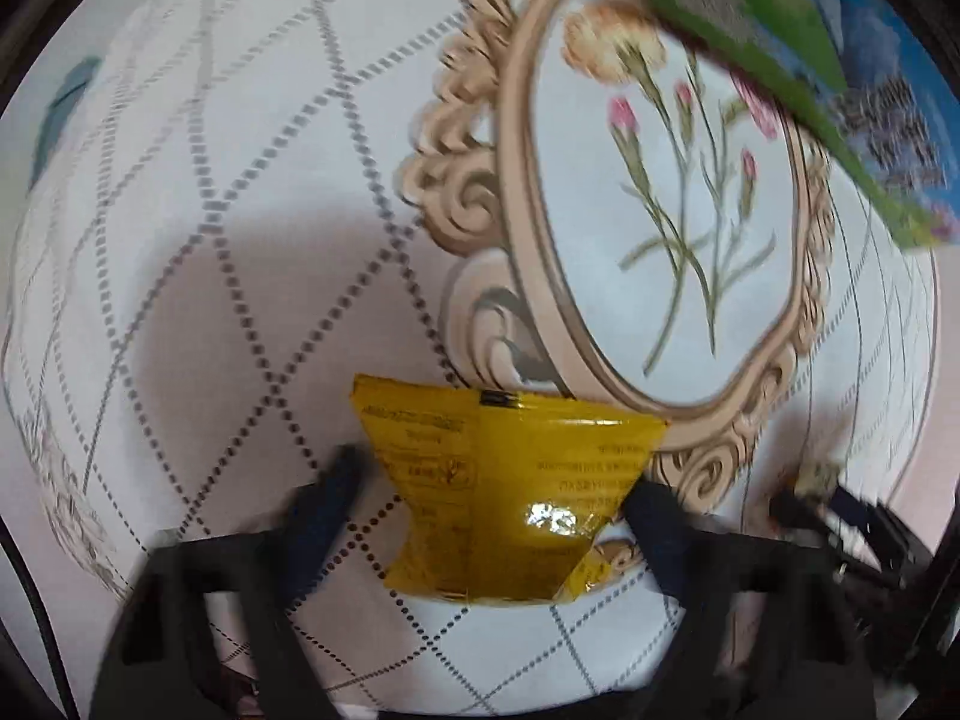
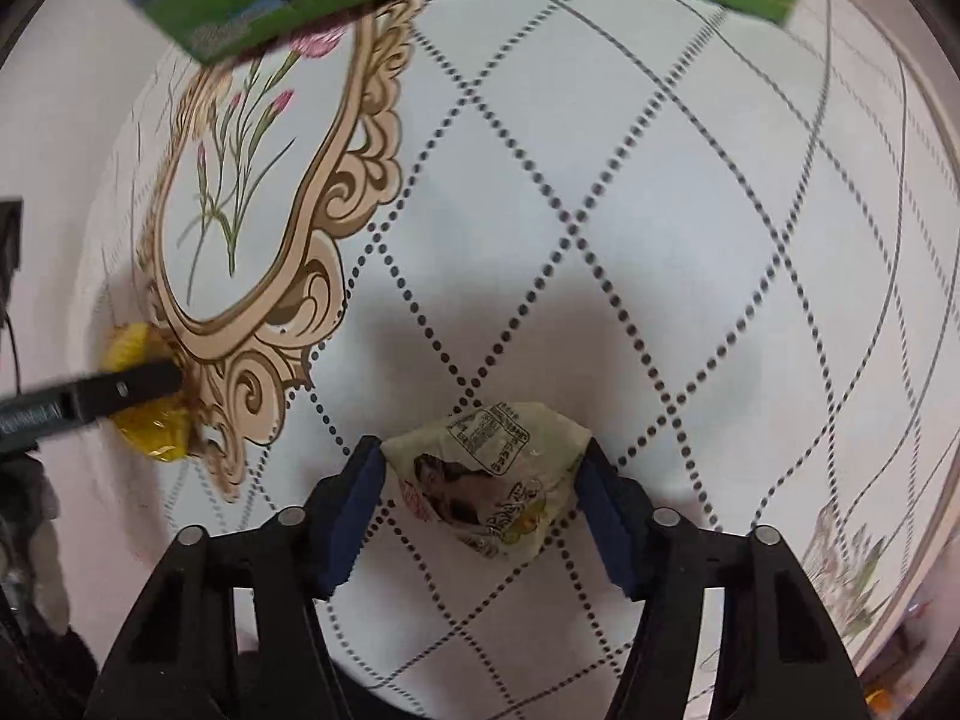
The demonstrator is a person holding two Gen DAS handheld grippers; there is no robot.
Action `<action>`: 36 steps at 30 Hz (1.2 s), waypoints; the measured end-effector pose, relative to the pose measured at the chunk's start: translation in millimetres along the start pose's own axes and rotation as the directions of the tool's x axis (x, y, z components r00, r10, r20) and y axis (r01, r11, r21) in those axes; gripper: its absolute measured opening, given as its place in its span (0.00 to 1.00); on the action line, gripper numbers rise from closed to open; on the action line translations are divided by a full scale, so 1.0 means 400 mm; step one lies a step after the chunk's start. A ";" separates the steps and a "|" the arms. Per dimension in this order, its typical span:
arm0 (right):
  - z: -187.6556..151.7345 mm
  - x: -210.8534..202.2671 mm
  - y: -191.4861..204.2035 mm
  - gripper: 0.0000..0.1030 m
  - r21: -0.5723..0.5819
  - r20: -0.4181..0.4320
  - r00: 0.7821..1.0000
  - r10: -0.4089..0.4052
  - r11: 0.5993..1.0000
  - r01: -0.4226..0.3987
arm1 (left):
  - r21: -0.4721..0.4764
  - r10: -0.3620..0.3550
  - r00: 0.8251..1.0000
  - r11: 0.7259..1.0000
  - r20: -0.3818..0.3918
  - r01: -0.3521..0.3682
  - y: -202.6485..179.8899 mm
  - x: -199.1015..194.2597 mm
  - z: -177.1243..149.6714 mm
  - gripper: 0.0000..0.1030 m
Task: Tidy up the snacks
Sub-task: 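Grasp the yellow packet with left tool while right tool grasps the small portrait-print packet, then carry yellow packet and portrait packet into the box and open both tools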
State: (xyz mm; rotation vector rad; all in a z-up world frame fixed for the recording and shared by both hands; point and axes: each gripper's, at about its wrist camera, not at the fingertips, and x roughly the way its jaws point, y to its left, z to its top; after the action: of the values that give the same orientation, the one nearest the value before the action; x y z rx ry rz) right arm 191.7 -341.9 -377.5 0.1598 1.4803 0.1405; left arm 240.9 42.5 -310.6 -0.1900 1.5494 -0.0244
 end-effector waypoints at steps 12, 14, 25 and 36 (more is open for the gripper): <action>0.001 -0.074 -0.025 0.53 -0.033 0.025 0.998 -0.054 0.998 0.055 | 0.076 -0.052 0.998 0.996 -0.023 0.054 -0.148 0.024 -0.049 0.48; 0.001 -0.079 -0.038 0.55 -0.021 0.017 0.999 -0.036 0.999 0.036 | 0.108 -0.049 0.998 0.993 -0.041 0.053 -0.170 0.036 -0.048 0.60; 0.014 -0.039 -0.008 0.65 -0.036 0.005 1.000 -0.005 0.999 0.005 | 0.169 0.007 1.000 0.986 -0.024 -0.003 -0.211 0.044 -0.166 0.47; -0.019 -0.029 0.091 0.53 -0.135 0.051 0.995 -0.085 0.987 0.091 | 0.180 0.015 1.000 0.983 0.024 -0.019 -0.260 -0.083 -0.108 0.42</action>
State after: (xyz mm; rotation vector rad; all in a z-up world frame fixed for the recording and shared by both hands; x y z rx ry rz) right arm 183.1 -308.2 -360.0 -0.0136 1.4252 0.1656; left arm 208.2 -60.3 -263.8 -0.0332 1.5169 -0.1482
